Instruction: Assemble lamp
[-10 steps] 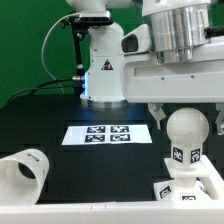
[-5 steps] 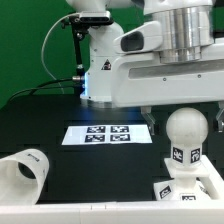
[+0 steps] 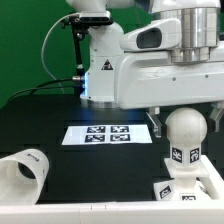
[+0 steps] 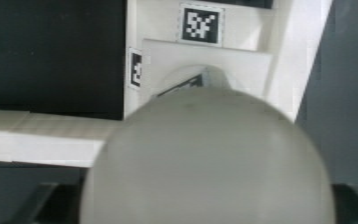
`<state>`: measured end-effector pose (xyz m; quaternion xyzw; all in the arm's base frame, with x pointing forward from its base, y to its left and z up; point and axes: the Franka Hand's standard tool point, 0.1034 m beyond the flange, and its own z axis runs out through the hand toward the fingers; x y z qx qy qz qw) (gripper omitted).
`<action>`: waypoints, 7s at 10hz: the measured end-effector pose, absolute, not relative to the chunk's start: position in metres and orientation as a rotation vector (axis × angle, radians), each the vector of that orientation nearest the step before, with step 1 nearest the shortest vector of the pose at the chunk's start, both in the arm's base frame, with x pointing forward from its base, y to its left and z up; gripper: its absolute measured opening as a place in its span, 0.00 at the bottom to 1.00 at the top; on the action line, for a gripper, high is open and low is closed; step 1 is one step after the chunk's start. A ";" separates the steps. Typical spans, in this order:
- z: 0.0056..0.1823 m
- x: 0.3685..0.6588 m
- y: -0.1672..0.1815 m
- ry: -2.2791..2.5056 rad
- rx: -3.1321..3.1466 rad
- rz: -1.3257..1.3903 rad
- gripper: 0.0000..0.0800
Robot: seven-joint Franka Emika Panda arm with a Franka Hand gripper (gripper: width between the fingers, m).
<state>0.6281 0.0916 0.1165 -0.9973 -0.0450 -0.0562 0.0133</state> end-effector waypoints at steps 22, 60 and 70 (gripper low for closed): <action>0.116 0.622 0.098 0.302 -3.087 -0.075 0.87; 0.155 0.604 0.054 1.458 -2.525 -0.198 0.87; 0.166 0.605 0.012 1.363 -2.571 -0.193 0.87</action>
Offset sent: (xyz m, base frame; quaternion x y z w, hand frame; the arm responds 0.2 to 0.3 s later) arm -0.0021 -0.0006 -0.0028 -0.0603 0.0126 0.2333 0.9704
